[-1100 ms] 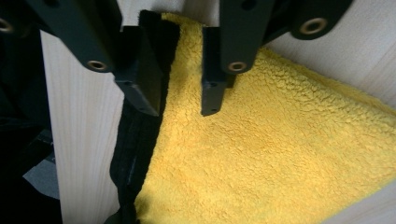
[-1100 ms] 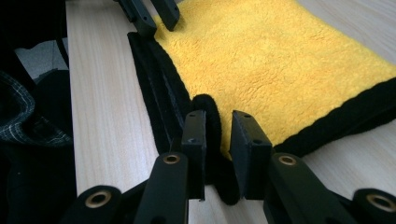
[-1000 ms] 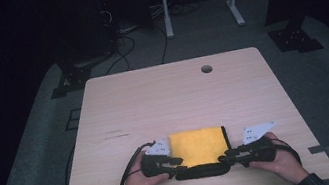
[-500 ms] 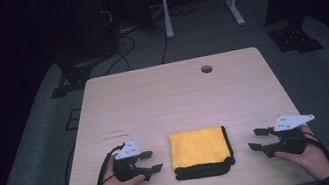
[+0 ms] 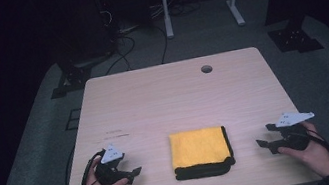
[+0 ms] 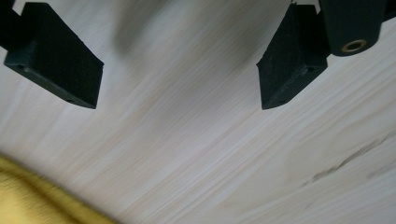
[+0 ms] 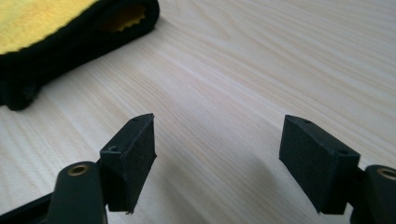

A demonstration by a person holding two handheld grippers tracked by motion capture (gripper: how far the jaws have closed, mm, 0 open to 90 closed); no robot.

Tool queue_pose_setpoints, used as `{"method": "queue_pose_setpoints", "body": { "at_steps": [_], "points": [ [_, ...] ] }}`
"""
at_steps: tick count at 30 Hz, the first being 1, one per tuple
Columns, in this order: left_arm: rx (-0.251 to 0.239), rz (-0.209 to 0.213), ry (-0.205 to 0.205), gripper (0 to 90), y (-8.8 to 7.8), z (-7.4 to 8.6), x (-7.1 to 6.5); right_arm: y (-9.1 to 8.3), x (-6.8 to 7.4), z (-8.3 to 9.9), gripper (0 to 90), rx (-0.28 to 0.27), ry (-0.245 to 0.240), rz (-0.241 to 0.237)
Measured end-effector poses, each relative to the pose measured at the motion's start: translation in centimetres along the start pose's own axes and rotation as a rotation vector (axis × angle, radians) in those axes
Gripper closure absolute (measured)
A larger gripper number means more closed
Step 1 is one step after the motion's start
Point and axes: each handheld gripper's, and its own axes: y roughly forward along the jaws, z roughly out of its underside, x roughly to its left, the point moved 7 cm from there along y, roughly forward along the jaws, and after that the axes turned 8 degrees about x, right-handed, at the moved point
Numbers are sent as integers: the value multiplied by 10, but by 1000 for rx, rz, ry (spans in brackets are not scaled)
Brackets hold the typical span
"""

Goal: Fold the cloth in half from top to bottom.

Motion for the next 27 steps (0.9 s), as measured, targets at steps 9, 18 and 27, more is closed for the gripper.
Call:
{"method": "queue_pose_setpoints", "body": {
  "at_steps": [9, 18, 27],
  "points": [
    [34, -56, -21, 67, 0, 16, 16, 7, -5, 6, 177, 43, 24, 19],
    [-10, -27, 13, 0, 3, 20, 17, 9, -4, 8, 138, 26, 30, 29],
    [-13, -23, 16, 0, 3, 20, 17, 9, -5, 8, 129, 27, 36, 36]
  ]
}}
